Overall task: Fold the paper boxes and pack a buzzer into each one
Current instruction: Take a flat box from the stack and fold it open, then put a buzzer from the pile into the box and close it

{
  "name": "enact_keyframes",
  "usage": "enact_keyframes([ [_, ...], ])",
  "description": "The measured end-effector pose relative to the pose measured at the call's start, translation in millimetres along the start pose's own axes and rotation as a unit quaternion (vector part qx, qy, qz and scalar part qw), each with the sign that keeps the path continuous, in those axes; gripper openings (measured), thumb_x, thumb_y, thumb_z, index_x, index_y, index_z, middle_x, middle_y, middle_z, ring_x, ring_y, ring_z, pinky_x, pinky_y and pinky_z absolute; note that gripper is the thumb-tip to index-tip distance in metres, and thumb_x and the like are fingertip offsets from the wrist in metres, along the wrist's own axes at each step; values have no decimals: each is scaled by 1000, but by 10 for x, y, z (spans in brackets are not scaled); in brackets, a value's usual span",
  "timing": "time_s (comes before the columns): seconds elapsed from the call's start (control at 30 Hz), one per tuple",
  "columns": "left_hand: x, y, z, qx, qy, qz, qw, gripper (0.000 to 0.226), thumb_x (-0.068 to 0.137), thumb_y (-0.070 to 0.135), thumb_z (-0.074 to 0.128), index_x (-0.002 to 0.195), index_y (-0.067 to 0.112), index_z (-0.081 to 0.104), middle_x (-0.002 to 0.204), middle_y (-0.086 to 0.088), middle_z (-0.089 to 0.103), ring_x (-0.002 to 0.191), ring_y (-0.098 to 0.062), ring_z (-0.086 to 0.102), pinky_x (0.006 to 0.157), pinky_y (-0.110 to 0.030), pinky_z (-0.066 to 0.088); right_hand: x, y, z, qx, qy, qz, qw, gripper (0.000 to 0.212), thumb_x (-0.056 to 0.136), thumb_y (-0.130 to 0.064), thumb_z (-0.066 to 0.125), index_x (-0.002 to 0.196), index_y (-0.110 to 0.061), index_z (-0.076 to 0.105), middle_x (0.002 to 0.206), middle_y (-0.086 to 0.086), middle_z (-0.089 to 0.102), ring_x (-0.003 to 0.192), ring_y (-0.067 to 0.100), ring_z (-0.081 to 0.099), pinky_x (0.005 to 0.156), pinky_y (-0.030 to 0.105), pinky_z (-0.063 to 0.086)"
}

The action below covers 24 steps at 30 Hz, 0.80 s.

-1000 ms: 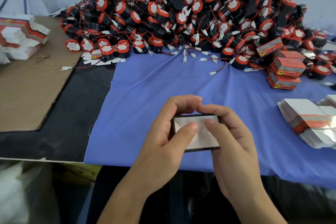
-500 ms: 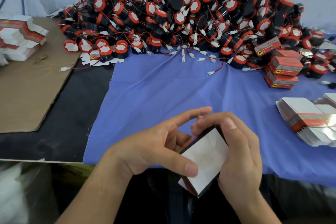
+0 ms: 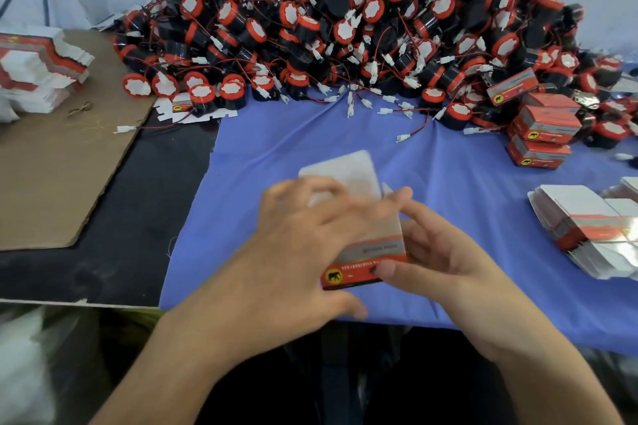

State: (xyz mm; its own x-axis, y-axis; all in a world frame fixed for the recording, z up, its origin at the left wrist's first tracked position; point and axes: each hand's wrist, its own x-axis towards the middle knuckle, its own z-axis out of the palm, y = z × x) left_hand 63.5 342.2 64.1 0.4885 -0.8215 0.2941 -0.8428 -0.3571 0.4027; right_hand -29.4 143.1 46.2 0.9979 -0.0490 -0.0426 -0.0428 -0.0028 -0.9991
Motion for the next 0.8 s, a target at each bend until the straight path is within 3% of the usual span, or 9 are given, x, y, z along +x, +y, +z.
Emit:
enact_keyframes([
  [0.1, -123, -151, 219, -224, 168, -111, 953, 117, 63, 62, 89, 156, 57, 19, 160, 26, 29, 150, -4, 28, 117, -33, 32, 99, 174, -90, 7, 8, -36, 999, 72, 84, 4, 76, 147, -12, 45, 138, 9, 64, 133, 28, 58, 113, 44, 46],
  [0.17, -132, -266, 405, -392, 136, -186, 891, 121, 65, 45, 96, 159, 51, 18, 153, 17, 46, 142, -6, 45, 115, -38, 42, 163, 329, -110, -38, 5, -43, 998, 61, 85, 1, 75, 137, -19, 51, 133, 2, 66, 132, 23, 58, 108, 38, 49],
  [0.23, -119, -363, 593, -381, 103, -220, 892, 114, 69, 26, 95, 158, 44, 27, 137, 12, 63, 130, -8, 58, 112, -37, 46, 230, 508, -104, -138, 28, -43, 989, 57, 84, -6, 79, 124, -36, 53, 124, -13, 67, 124, 9, 60, 100, 29, 49],
  [0.3, -118, -442, 740, -330, 85, -242, 908, 98, 72, 19, 95, 149, 49, 40, 128, 19, 67, 122, -2, 61, 104, -28, 51, 278, 706, -104, -260, 59, -35, 963, 58, 81, -18, 83, 117, -47, 49, 119, -25, 65, 118, 1, 59, 101, 34, 46],
  [0.4, -149, -502, 844, -266, 39, -267, 926, 70, 73, 36, 90, 128, 56, 51, 119, 35, 66, 112, 11, 61, 90, -20, 52, 281, 870, -86, -315, 45, -17, 948, 61, 83, -29, 80, 128, -49, 43, 128, -35, 59, 132, 1, 50, 121, 50, 27],
  [0.5, -161, -581, 848, -266, 22, -269, 926, 78, 64, 45, 89, 128, 63, 48, 125, 40, 60, 118, 15, 55, 92, -18, 48, 275, 878, -141, -319, 14, 4, 948, 72, 80, -39, 78, 138, -52, 39, 139, -39, 51, 143, 1, 40, 127, 47, 13],
  [0.57, -197, -640, 822, -272, -11, -261, 926, 108, 55, 51, 92, 145, 62, 35, 145, 44, 43, 134, 19, 39, 104, -15, 41, 264, 840, -236, -291, -20, 24, 956, 93, 72, -45, 85, 149, -53, 33, 147, -37, 45, 147, -3, 32, 127, 44, 15],
  [0.63, -240, -697, 743, -367, 5, -278, 888, 122, 47, 63, 95, 150, 57, 29, 150, 46, 32, 134, 25, 33, 106, -8, 37, 247, 788, -366, -199, -25, 28, 979, 113, 66, -52, 91, 158, -43, 26, 157, -32, 37, 150, -5, 25, 127, 38, 22],
  [0.8, -50, -893, 524, -544, 172, -289, 769, 69, 81, 67, 75, 139, 36, 57, 146, 22, 57, 138, 0, 51, 118, -34, 35, 499, 666, -538, 11, 41, 15, 999, 97, 76, -85, 62, 154, -33, 38, 156, -23, 45, 146, -3, 36, 122, 26, 32],
])
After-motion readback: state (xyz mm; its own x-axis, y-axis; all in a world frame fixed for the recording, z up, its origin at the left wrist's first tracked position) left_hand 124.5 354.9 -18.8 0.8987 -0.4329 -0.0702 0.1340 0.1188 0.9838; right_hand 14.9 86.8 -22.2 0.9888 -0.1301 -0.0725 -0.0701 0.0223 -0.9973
